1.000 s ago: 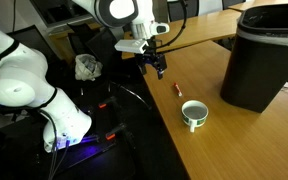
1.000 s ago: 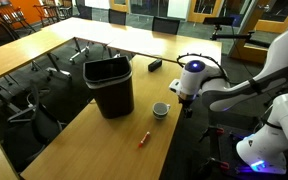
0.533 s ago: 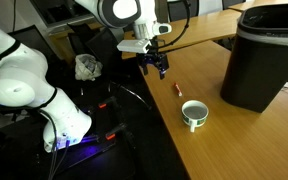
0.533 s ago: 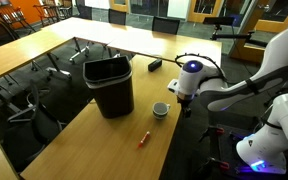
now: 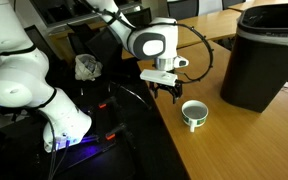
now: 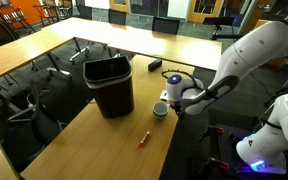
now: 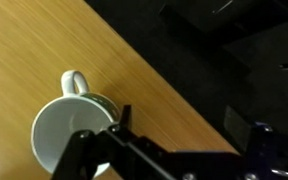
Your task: Move the mug forward slightly
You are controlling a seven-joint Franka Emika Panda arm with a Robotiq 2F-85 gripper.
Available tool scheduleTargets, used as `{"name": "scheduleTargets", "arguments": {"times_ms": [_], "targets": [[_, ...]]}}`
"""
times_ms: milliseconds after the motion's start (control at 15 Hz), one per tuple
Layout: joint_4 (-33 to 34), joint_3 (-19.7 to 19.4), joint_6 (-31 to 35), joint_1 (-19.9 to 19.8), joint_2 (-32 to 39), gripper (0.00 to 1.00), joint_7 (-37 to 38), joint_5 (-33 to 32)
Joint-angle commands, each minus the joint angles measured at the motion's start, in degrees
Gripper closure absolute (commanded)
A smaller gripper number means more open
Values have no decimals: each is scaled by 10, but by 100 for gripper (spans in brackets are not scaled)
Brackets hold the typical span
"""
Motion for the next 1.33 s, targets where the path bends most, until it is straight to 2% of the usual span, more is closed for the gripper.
{"name": "scheduleTargets", "arguments": {"times_ms": [0, 267, 400, 467, 600, 1000, 1133, 1267], "targets": [[75, 10, 8, -24, 86, 0, -11, -20], [150, 14, 1, -41, 165, 0, -13, -49], [180, 17, -2, -48, 196, 12, -12, -54], [194, 21, -5, -53, 210, 29, -17, -53], [218, 19, -7, -52, 232, 39, -13, -64], [233, 29, -9, -55, 240, 87, -24, -82], [225, 30, -10, -55, 234, 99, -24, -81], [217, 25, -10, -51, 228, 100, -9, -81]]}}
